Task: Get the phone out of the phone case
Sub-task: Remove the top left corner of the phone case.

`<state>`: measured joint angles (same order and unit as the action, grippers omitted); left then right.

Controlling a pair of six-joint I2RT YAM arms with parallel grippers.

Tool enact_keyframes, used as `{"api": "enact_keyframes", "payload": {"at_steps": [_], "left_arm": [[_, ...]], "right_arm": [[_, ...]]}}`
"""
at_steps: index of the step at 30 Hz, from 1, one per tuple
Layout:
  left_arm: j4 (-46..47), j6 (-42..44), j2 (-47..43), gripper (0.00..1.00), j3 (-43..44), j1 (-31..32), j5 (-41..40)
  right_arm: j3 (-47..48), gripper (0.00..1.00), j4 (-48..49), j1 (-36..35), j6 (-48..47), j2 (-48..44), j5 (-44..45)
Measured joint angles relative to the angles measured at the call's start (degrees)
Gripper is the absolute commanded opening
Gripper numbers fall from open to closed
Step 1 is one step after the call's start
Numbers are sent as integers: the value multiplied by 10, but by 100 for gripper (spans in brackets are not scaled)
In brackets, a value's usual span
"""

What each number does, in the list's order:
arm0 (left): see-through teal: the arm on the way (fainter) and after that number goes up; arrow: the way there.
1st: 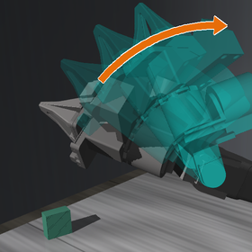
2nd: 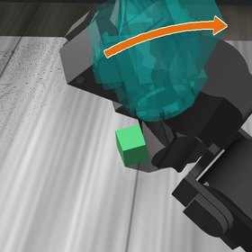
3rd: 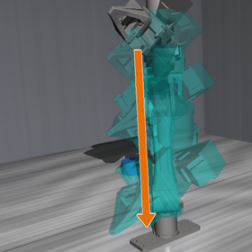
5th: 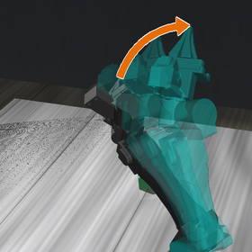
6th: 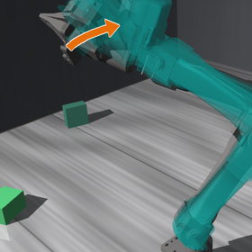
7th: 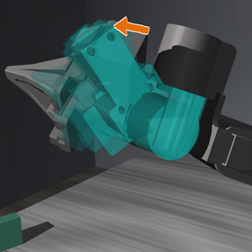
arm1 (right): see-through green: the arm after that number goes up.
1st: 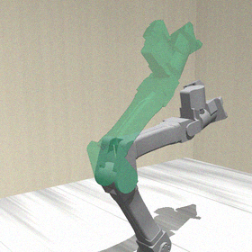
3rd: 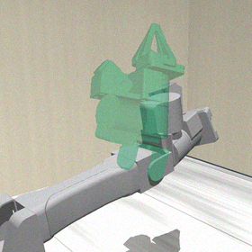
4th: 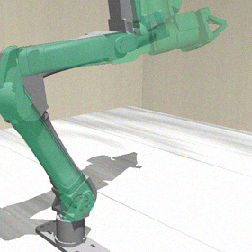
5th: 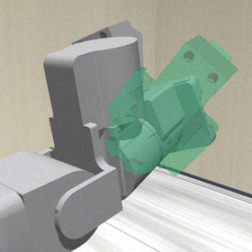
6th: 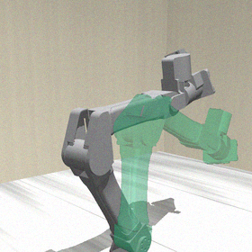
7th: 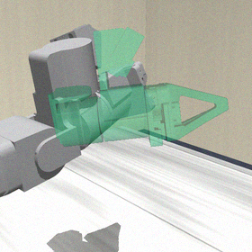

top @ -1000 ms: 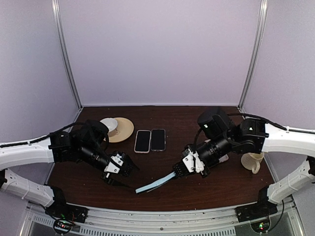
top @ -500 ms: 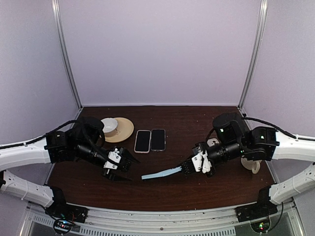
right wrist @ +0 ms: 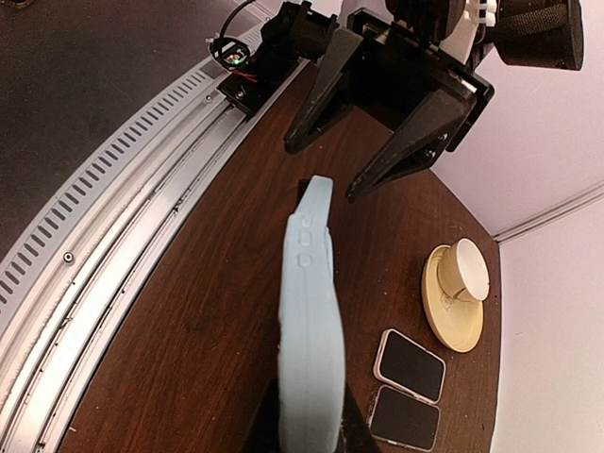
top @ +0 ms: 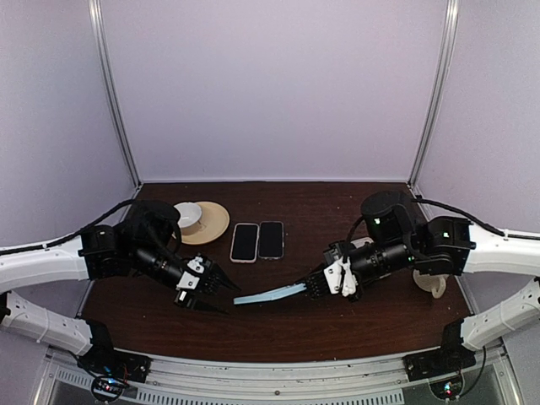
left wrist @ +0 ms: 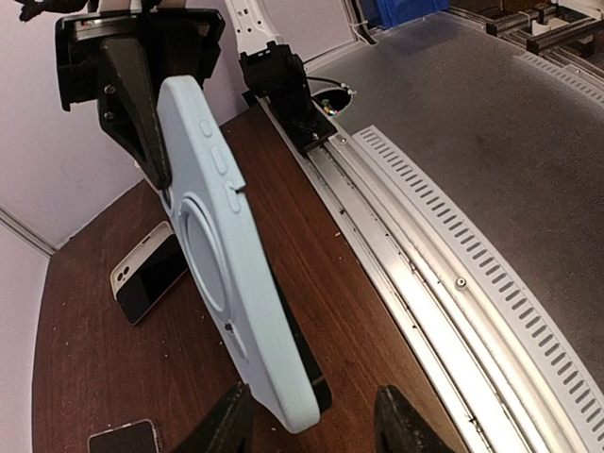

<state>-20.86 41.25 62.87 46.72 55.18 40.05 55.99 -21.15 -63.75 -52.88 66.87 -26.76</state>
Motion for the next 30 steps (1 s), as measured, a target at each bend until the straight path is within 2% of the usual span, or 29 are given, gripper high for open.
{"api": "enact_keyframes", "payload": {"at_steps": [5,10,12,15,30], "left_arm": [[-1,-3,9,42,0,0,4],[-1,-3,9,29,0,0,6],[-6,-2,9,20,0,0,11],[-17,0,10,16,0,-1,15],[-68,20,15,13,9,-1,68]], "right_arm": [[12,0,4,-3,-5,10,-9],[20,0,6,-4,-9,21,-20],[24,0,5,-5,-10,26,-23],[31,0,-3,-6,-15,32,-25],[74,0,-52,-28,-48,59,-43]]}}
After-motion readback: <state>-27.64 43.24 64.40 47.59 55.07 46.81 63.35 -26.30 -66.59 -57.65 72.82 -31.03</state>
